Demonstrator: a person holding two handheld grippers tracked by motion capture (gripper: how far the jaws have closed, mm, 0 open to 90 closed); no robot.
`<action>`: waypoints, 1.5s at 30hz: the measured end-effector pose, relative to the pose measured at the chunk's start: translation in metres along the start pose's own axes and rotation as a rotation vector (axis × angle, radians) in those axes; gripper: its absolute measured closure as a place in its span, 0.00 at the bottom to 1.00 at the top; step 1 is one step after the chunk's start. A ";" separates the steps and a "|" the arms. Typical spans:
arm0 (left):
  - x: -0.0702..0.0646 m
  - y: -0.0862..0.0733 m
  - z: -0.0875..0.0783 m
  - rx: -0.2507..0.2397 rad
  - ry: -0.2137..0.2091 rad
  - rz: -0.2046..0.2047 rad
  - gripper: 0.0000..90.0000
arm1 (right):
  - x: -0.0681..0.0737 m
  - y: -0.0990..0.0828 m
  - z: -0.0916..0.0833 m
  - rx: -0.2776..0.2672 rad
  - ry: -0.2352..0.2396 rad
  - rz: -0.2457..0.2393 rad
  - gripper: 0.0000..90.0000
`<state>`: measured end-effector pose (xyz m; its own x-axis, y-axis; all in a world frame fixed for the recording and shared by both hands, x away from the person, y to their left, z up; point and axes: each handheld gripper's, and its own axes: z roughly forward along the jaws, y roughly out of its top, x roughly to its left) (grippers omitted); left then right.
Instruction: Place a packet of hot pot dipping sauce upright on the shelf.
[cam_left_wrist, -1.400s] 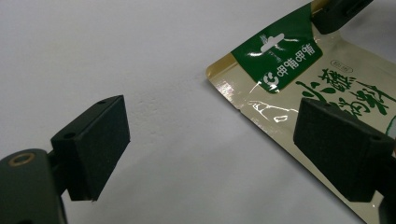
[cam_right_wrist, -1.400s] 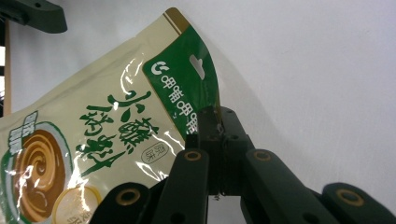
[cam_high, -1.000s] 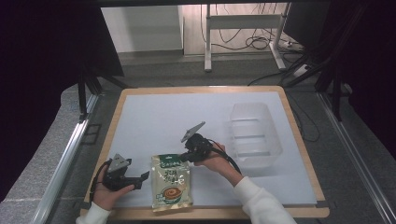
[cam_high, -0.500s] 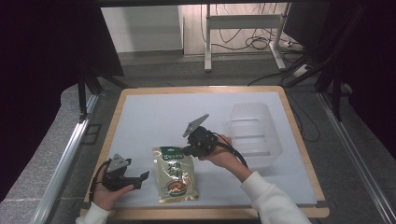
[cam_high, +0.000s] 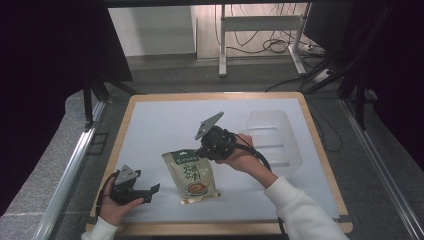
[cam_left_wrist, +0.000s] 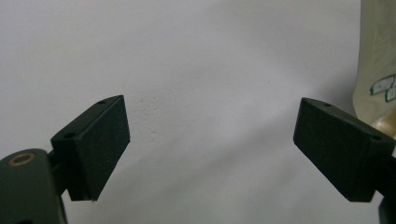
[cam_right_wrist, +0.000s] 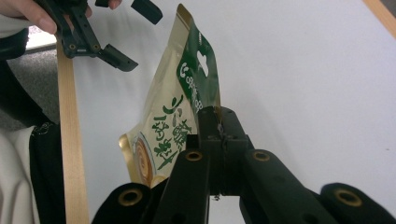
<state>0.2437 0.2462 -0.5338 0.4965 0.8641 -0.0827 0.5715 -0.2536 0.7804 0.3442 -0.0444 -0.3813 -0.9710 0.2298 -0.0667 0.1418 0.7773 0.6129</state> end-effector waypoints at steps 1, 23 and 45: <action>0.000 0.000 0.000 0.000 0.001 0.000 0.12 | 0.000 0.000 0.000 0.000 0.000 0.000 1.00; 0.000 0.000 0.001 0.009 0.000 0.006 0.12 | -0.012 0.010 -0.026 -0.021 -0.037 -0.019 1.00; 0.000 0.000 0.002 0.018 0.001 0.009 0.12 | -0.043 0.005 -0.063 -0.059 -0.102 0.005 1.00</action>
<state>0.2452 0.2451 -0.5354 0.5013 0.8620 -0.0748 0.5783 -0.2695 0.7700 0.3746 -0.0876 -0.3255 -0.9453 0.2940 -0.1415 0.1318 0.7408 0.6587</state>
